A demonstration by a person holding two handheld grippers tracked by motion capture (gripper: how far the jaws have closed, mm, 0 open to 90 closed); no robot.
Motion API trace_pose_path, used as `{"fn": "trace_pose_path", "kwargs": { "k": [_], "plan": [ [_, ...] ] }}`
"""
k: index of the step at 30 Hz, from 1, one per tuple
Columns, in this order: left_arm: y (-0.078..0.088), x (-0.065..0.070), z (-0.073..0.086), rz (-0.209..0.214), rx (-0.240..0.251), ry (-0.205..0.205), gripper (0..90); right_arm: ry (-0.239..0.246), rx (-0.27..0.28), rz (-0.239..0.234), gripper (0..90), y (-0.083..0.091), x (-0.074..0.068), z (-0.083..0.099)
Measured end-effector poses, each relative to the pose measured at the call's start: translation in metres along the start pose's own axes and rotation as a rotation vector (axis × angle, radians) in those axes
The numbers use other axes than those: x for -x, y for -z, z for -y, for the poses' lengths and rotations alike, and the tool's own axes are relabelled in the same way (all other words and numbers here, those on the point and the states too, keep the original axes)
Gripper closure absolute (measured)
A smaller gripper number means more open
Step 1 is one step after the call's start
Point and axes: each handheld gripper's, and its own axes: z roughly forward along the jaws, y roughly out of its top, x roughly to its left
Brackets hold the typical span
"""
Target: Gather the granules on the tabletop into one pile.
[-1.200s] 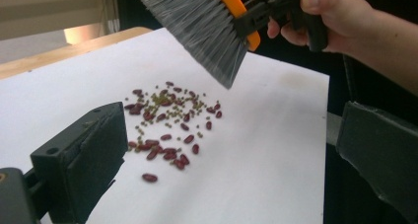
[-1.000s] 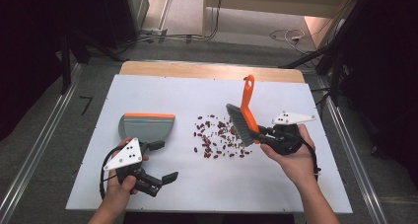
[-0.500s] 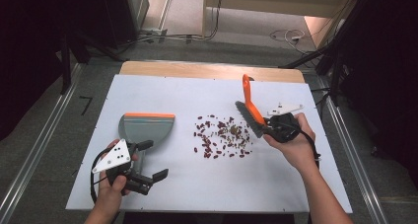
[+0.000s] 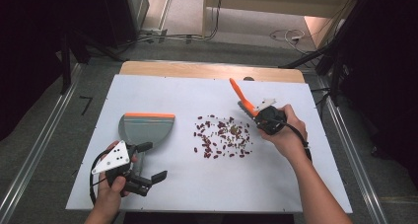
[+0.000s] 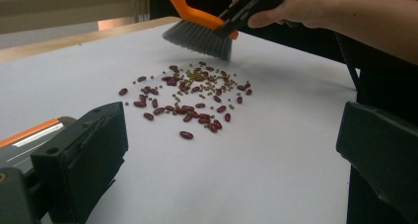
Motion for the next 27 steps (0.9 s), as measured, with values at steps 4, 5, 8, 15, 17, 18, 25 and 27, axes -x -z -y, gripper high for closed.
{"fn": "trace_pose_path", "kwargs": {
  "k": [4, 5, 8, 15, 17, 18, 25, 27],
  "plan": [
    [-0.001, 0.001, 0.0, 0.005, -0.003, -0.002, 0.0, 0.071, -0.056, 0.033, 69.0, -0.006, -0.014, -0.013],
    [-0.001, 0.002, 0.0, 0.007, -0.004, -0.002, 0.0, 0.08, -0.063, 0.023, 69.0, -0.008, -0.016, -0.016],
    [-0.001, 0.002, -0.001, 0.007, -0.004, -0.006, 0.0, 0.093, -0.097, 0.02, 69.0, -0.011, -0.025, -0.025],
    [-0.001, 0.002, -0.001, 0.011, -0.001, -0.007, 0.0, 0.135, -0.132, -0.004, 69.0, -0.012, -0.032, -0.032],
    [0.0, 0.001, -0.001, 0.009, -0.003, -0.006, 0.0, 0.13, -0.131, -0.023, 69.0, -0.011, -0.032, -0.032],
    [0.0, 0.001, 0.0, 0.009, -0.003, -0.006, 0.0, 0.128, -0.129, -0.031, 69.0, -0.01, -0.032, -0.032],
    [-0.001, 0.002, -0.001, 0.012, -0.004, -0.007, 0.0, 0.13, -0.128, -0.084, 69.0, -0.006, -0.035, -0.035],
    [-0.002, 0.003, -0.001, 0.013, -0.004, -0.009, 0.0, 0.128, -0.127, -0.093, 69.0, -0.005, -0.035, -0.035]
  ]
}}
